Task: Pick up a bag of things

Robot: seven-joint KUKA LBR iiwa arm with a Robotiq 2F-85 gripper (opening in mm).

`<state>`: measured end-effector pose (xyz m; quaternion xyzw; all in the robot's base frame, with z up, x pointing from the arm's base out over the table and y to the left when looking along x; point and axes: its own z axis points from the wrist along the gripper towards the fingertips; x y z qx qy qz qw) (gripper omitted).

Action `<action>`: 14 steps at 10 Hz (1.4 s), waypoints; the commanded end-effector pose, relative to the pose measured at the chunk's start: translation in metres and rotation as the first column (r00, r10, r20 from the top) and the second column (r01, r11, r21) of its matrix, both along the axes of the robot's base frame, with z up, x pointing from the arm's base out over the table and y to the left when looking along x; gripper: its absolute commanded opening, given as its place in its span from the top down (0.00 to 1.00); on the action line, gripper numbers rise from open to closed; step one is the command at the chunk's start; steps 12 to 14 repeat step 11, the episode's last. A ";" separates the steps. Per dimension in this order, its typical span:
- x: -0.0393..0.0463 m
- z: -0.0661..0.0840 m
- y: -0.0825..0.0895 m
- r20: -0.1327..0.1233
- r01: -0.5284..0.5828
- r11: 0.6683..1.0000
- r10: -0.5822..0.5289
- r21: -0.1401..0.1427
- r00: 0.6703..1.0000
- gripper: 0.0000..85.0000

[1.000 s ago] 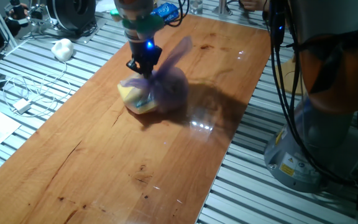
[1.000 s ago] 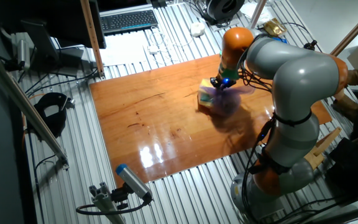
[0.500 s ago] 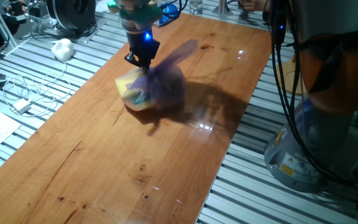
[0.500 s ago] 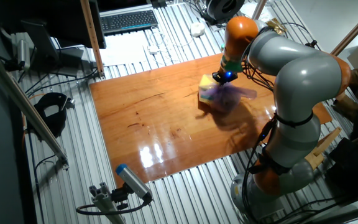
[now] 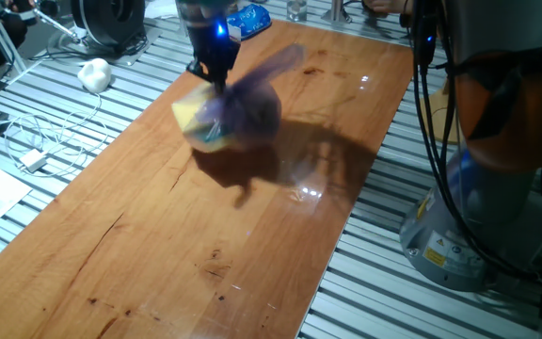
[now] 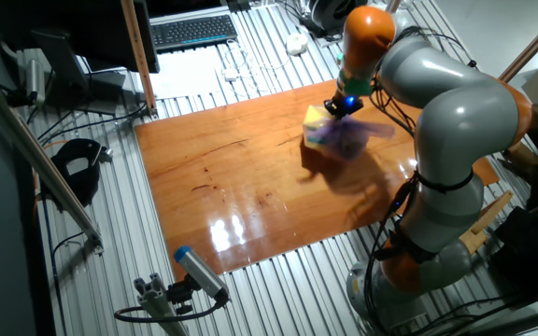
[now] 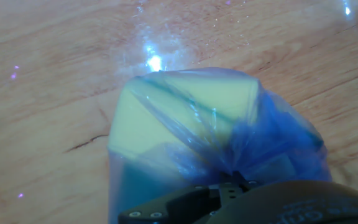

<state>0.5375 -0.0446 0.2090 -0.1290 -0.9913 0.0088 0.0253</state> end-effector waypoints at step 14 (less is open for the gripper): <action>0.0077 0.052 -0.003 -0.021 0.026 1.000 -0.026 0.004 0.999 1.00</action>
